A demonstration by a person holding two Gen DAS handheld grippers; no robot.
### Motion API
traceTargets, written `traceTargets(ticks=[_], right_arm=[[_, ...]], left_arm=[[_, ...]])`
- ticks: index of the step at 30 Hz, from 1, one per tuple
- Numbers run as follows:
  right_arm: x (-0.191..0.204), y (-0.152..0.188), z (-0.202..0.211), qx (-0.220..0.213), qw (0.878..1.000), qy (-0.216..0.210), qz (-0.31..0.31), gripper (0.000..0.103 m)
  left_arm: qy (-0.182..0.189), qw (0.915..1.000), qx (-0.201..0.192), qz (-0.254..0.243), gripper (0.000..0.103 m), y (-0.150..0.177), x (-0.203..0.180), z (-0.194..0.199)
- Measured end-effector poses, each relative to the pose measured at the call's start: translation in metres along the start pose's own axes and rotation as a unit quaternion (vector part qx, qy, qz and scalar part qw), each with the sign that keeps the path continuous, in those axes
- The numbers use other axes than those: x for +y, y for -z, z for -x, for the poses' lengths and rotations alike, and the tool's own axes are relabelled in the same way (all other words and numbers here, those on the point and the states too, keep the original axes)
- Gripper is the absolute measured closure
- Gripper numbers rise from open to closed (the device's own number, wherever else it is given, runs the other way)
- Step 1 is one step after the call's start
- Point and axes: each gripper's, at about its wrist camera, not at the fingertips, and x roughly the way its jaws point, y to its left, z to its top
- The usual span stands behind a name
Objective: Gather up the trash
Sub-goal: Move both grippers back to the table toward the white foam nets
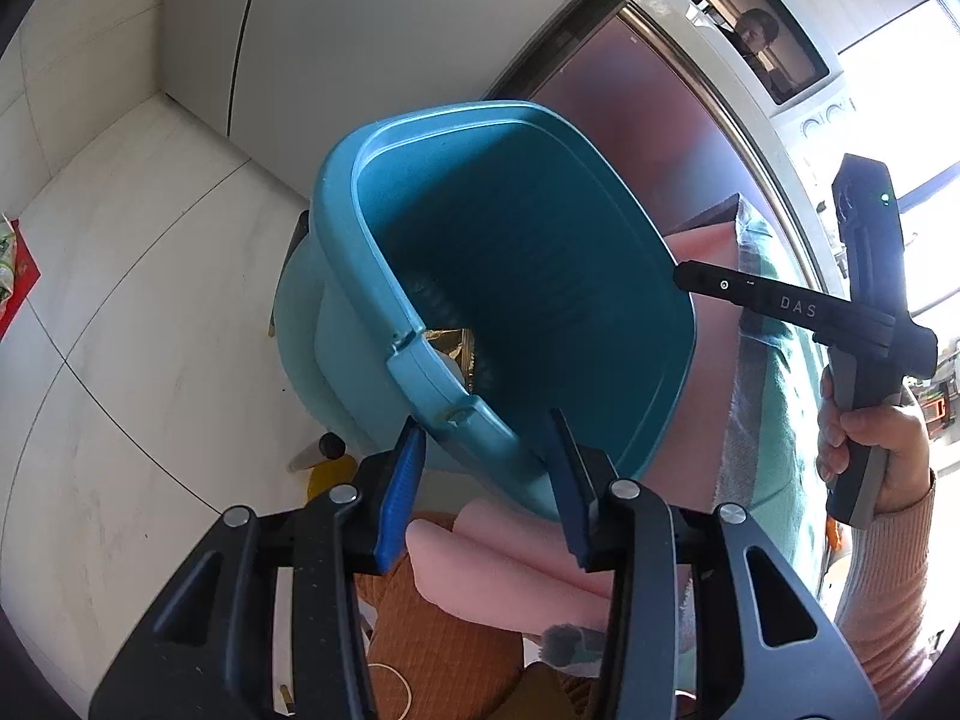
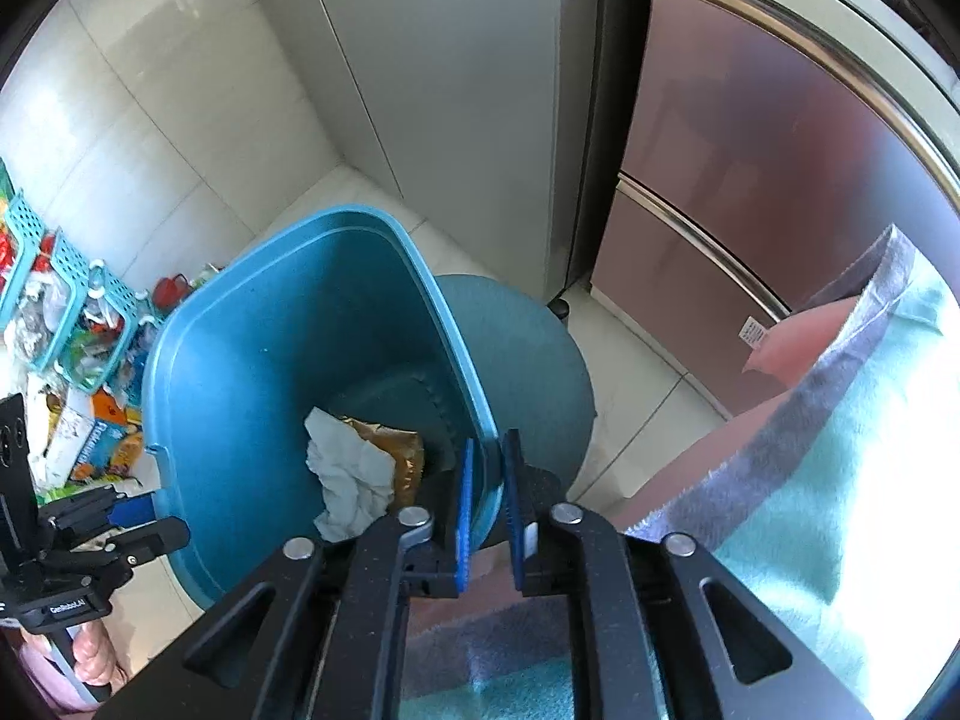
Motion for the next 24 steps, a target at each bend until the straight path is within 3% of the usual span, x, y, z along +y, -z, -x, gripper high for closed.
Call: traceTargets(ticks=[2, 6, 12, 14, 18, 20, 24], right_arm=[[-0.002, 0.002, 0.001, -0.009, 1.000, 0.007, 0.000, 0.087], [-0.009, 0.011, 0.026, -0.068, 0.997, 0.002, -0.028, 0.087], [-0.009, 0.055, 0.097, -0.180, 0.982, -0.024, -0.051, 0.085], [-0.009, 0.080, 0.123, -0.220, 0.973, -0.032, -0.058, 0.076], [-0.009, 0.143, 0.168, -0.288, 0.955, -0.028, -0.068, 0.069], [-0.013, 0.182, 0.187, -0.317, 0.945, -0.019, -0.082, 0.068], [-0.032, 0.258, 0.219, -0.357, 0.924, 0.009, -0.139, 0.064]], left_arm=[[-0.013, 0.9999, -0.003, -0.006, 0.058, 0.001, -0.002, 0.000], [-0.030, 0.9993, -0.016, -0.017, 0.054, 0.003, -0.003, 0.009], [-0.074, 0.9883, -0.114, -0.069, 0.049, 0.019, -0.024, 0.053], [-0.058, 0.9823, -0.144, -0.106, 0.044, 0.026, -0.045, 0.069], [0.001, 0.9677, -0.171, -0.185, 0.037, 0.040, -0.098, 0.086], [0.046, 0.9578, -0.169, -0.228, 0.032, 0.052, -0.131, 0.088], [0.097, 0.9357, -0.145, -0.307, 0.028, 0.080, -0.192, 0.076]])
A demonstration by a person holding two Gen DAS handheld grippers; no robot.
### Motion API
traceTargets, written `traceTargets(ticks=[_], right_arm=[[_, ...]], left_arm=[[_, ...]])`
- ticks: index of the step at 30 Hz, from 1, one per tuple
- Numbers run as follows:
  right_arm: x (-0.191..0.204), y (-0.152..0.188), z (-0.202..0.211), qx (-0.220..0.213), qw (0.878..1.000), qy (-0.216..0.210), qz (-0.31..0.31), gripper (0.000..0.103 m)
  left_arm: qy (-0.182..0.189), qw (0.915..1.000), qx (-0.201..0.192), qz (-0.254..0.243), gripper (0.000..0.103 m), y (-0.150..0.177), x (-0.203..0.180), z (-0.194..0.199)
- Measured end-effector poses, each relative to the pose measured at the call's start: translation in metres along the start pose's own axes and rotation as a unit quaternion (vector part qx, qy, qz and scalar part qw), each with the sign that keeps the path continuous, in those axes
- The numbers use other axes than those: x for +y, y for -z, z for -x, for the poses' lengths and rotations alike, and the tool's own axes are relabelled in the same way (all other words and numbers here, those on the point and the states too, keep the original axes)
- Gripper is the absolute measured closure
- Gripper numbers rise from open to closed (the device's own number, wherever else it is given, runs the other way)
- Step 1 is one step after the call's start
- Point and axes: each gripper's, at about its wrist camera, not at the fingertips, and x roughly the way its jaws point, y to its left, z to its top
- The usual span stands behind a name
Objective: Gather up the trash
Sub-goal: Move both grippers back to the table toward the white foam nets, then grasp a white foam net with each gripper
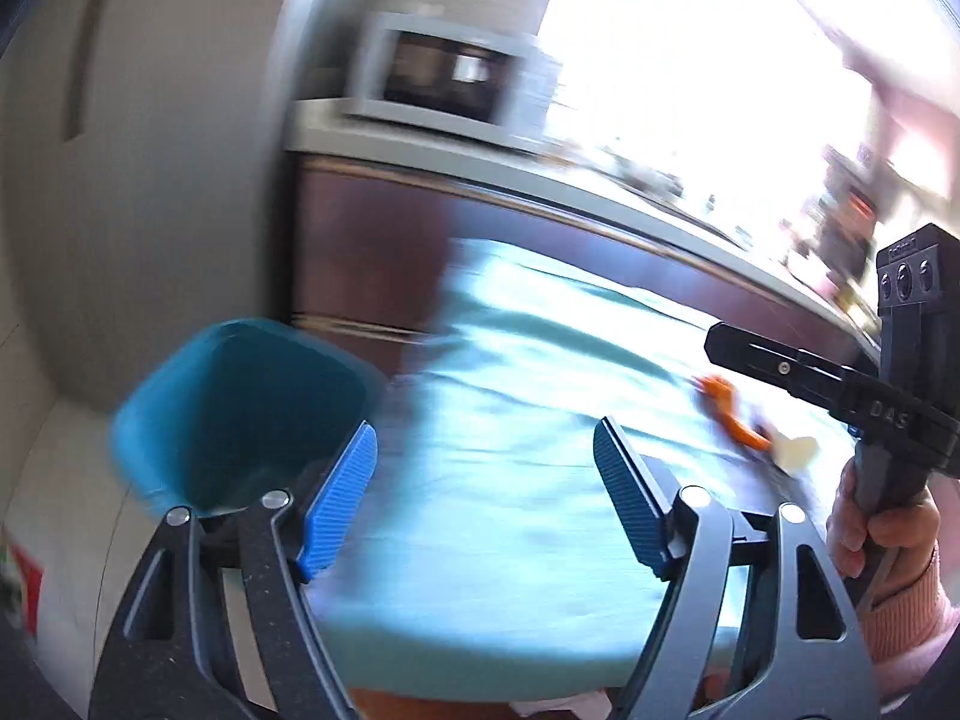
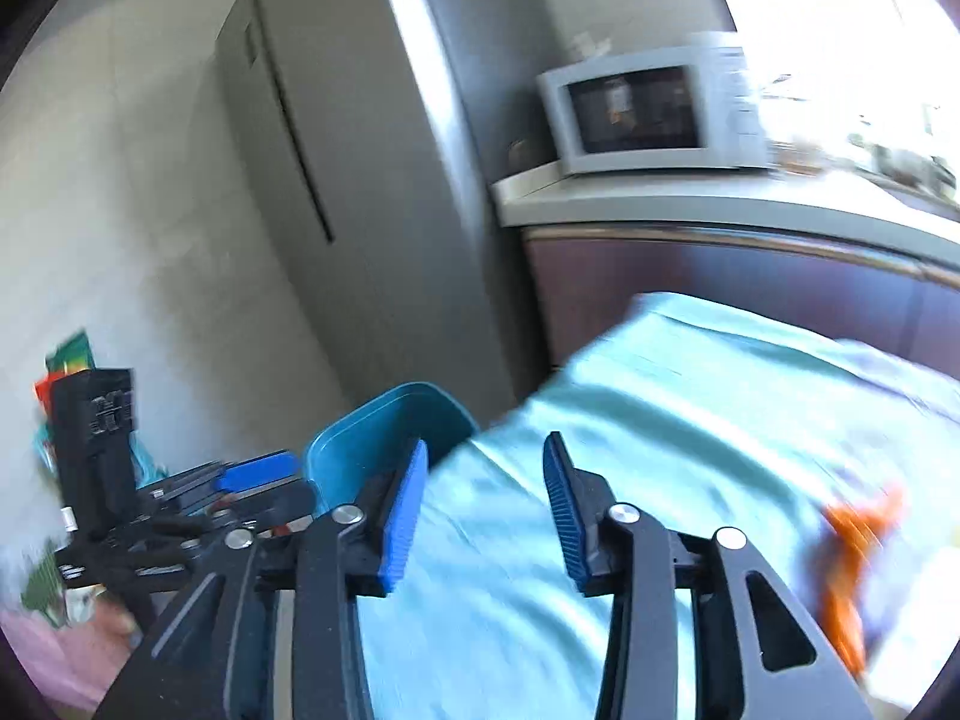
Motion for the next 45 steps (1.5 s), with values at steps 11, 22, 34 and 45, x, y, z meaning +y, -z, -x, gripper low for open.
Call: traceTargets(ticks=[11, 22, 34, 45], right_arm=[[-0.098, 0.066, 0.163, -0.056, 0.971, 0.192, -0.131, 0.063], [-0.142, 0.116, 0.206, -0.047, 0.954, 0.223, -0.196, 0.063], [-0.165, 0.142, 0.186, -0.029, 0.951, 0.155, -0.264, 0.063], [-0.162, 0.147, 0.168, -0.017, 0.952, 0.111, -0.283, 0.067]], left_arm=[[0.212, 0.9611, 0.120, -0.130, 0.028, 0.031, -0.180, -0.079], [0.265, 0.9199, 0.230, -0.174, 0.027, 0.073, -0.272, -0.136], [0.285, 0.9108, 0.246, -0.170, 0.066, 0.075, -0.281, -0.143], [0.297, 0.9173, 0.206, -0.167, 0.093, 0.065, -0.244, -0.105]])
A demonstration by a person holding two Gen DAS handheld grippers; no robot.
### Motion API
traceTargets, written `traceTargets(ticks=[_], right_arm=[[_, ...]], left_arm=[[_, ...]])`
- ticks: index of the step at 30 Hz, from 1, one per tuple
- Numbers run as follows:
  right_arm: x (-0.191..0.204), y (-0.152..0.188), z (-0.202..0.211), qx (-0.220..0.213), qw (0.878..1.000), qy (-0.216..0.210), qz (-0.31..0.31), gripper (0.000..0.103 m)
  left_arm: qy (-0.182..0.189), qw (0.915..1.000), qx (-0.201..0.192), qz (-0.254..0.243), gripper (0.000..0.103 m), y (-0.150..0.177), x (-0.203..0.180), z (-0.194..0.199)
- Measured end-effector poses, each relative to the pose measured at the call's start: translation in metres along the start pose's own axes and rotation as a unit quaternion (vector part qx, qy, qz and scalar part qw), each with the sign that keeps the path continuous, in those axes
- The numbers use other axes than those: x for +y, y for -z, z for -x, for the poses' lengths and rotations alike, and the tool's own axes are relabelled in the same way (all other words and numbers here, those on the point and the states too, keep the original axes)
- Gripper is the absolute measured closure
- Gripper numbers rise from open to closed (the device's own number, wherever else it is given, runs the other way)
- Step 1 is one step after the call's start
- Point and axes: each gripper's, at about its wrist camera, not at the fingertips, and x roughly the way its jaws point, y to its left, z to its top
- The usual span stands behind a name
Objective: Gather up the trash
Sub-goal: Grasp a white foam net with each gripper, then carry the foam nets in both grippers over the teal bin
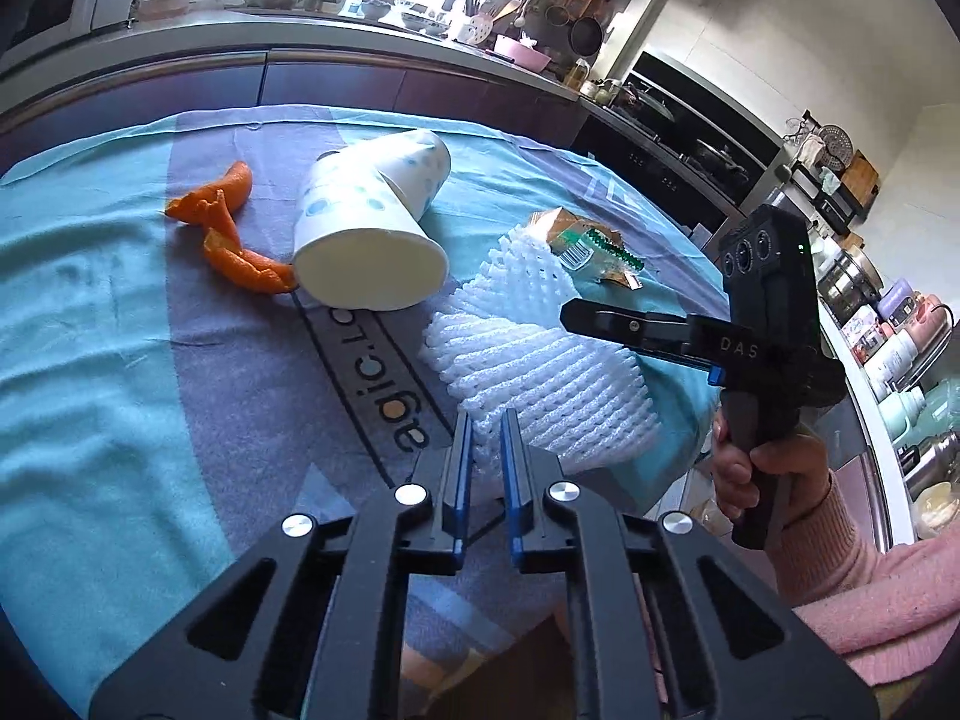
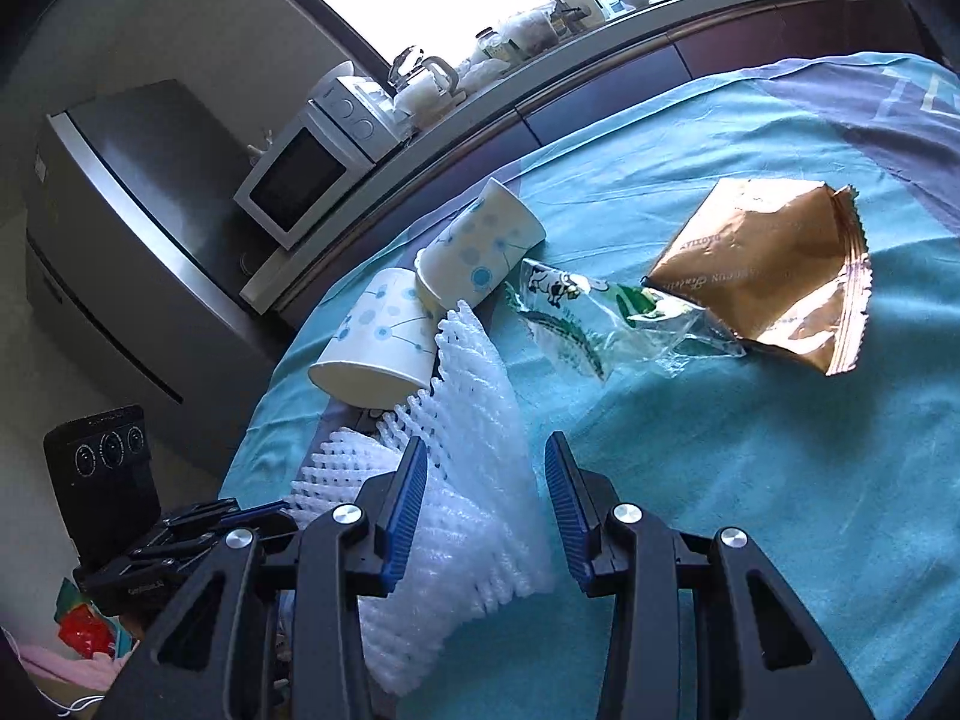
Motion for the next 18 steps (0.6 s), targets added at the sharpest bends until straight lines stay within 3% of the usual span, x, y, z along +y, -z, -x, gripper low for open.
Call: traceTargets(ticks=[2, 4, 18], right_arm=[[0.005, 0.002, -0.002, 0.002, 1.000, -0.004, 0.005, 0.084], [0.011, 0.002, -0.001, 0.001, 1.000, -0.003, 0.017, 0.091], [0.045, -0.001, 0.009, -0.018, 0.998, -0.024, 0.053, 0.093]], left_arm=[[-0.007, 1.0000, -0.005, -0.004, 0.093, 0.004, 0.002, 0.009], [-0.013, 0.9999, -0.009, -0.004, 0.093, 0.008, 0.004, 0.018], [-0.058, 0.9954, -0.052, 0.055, 0.094, 0.027, 0.057, 0.078]])
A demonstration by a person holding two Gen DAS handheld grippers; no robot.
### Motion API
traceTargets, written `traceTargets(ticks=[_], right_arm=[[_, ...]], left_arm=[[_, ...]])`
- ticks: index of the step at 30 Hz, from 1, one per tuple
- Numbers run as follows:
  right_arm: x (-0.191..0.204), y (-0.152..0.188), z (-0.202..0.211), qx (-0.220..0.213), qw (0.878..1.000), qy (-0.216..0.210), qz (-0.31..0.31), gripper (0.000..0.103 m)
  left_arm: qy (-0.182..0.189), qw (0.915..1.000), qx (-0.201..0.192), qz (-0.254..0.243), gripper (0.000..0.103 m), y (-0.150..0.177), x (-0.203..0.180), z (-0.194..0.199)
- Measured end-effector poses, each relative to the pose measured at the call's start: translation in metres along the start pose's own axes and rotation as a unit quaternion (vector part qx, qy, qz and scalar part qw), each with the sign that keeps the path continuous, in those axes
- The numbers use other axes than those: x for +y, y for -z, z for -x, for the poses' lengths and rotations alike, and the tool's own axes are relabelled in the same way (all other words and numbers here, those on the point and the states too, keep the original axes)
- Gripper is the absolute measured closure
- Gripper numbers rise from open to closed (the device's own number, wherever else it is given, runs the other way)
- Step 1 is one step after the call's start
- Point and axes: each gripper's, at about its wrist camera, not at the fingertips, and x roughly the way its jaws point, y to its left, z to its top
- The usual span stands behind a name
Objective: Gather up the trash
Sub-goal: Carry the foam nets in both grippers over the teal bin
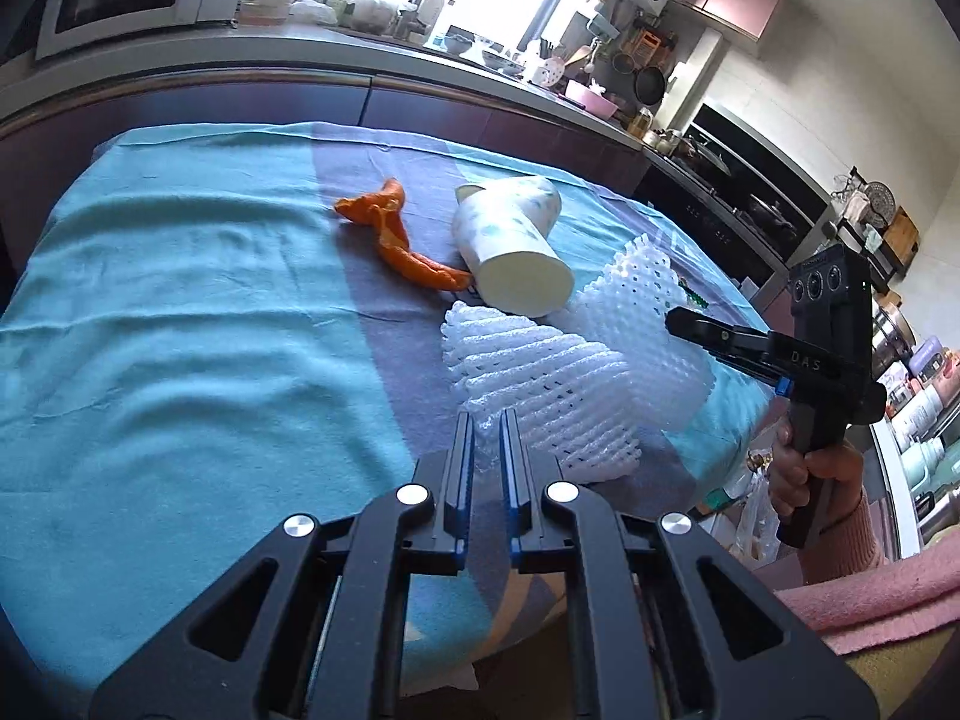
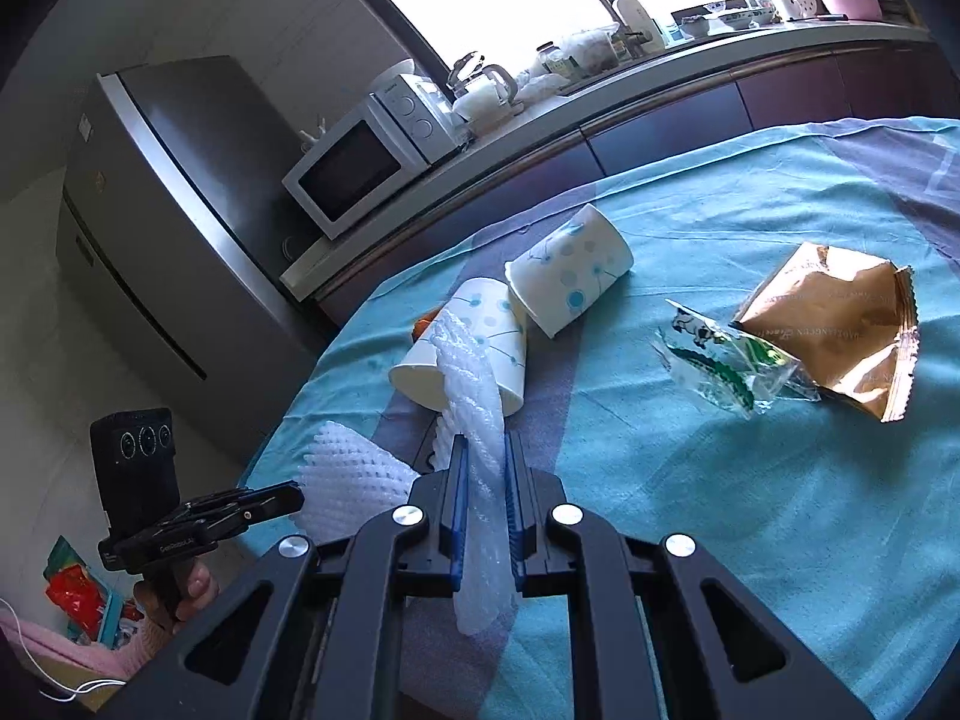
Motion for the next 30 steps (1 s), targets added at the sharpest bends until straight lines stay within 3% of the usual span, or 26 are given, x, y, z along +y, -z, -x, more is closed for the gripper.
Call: traceTargets(ticks=[13, 30], right_arm=[[0.053, -0.010, -0.021, 0.005, 0.997, -0.058, 0.045, 0.093], [0.108, -0.022, -0.086, 0.046, 0.988, -0.127, 0.078, 0.093]], left_arm=[[-0.065, 0.9954, -0.061, 0.035, 0.094, 0.008, 0.034, 0.075], [-0.131, 0.9831, -0.111, 0.065, 0.094, 0.021, 0.050, 0.145]])
